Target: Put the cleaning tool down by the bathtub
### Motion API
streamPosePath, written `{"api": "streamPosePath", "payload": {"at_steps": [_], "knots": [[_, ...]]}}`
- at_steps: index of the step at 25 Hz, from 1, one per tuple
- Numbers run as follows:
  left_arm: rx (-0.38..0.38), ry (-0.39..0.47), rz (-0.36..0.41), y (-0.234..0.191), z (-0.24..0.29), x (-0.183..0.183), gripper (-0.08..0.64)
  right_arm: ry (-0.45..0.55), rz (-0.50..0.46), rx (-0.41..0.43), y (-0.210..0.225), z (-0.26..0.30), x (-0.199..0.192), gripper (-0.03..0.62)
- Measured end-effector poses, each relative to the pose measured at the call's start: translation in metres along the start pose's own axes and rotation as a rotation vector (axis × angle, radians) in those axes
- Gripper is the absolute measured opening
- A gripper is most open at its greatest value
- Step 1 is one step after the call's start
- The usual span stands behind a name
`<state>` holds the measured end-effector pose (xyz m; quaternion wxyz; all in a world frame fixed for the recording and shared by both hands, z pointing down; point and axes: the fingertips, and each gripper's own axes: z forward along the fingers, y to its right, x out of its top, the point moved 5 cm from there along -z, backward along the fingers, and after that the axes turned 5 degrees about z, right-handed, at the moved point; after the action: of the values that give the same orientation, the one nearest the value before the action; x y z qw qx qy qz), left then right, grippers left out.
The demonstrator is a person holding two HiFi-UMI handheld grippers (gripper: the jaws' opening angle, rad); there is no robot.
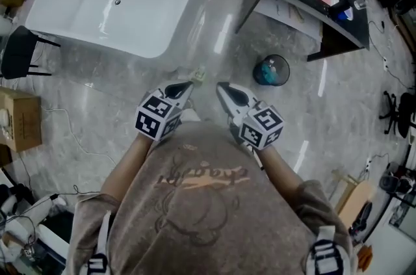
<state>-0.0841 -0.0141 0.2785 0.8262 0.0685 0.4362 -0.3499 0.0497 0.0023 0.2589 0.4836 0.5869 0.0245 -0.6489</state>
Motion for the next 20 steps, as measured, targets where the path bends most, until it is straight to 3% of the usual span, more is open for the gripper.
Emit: {"api": "streamPosePath", "payload": {"at_steps": [8, 14, 20], "knots": [[-0.066, 0.188, 0.086, 0.014, -0.03, 0.031, 0.003, 0.061, -0.123, 0.083, -0.023, -0.015, 0.027, -0.002], [-0.062, 0.245, 0.054, 0.009, -0.041, 0.033, 0.002, 0.096, -0.14, 0.105, -0.027, -0.019, 0.034, -0.002], [-0.056, 0.269, 0.046, 0.014, -0.045, 0.033, 0.002, 0.063, -0.168, 0.152, -0.037, -0.021, 0.03, -0.002]]}}
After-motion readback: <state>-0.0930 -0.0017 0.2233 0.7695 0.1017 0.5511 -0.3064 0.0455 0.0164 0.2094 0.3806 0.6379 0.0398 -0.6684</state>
